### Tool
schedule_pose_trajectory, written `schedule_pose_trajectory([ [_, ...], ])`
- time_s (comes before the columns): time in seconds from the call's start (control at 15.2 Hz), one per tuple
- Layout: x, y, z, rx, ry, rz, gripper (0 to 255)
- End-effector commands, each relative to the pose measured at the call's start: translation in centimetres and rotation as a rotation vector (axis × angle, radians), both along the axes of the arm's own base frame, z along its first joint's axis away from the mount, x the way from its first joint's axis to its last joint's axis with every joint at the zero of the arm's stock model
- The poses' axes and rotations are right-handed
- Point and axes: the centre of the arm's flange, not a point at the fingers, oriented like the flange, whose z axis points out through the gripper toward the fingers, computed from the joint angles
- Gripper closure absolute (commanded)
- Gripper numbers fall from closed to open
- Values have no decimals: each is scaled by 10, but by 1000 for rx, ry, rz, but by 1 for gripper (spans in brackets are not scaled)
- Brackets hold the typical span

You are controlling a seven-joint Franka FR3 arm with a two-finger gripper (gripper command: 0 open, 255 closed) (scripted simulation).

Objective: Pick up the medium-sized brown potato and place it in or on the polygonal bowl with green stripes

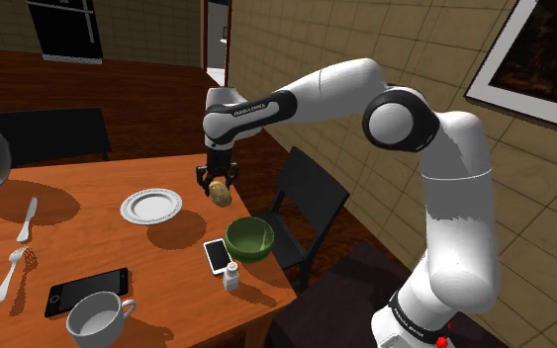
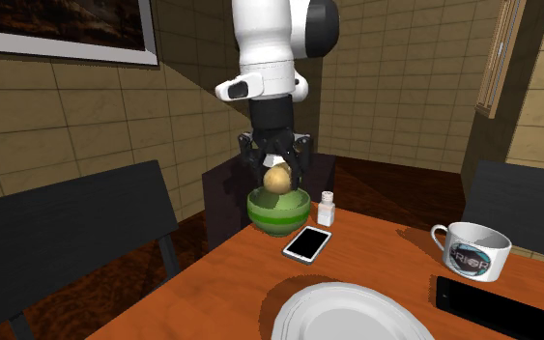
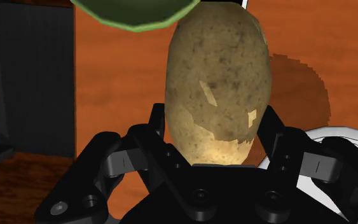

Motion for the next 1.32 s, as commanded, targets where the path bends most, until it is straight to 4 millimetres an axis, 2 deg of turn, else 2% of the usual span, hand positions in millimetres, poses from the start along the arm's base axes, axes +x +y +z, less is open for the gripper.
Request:
schedule_pose_trajectory([
  [0.0,-25,-10,1,0,0,0,255],
  [0.46,-112,-41,0,0,0,0,255],
  [0.53,-130,-47,0,0,0,0,255],
  [1.25,-130,-47,-58,0,0,0,255],
])
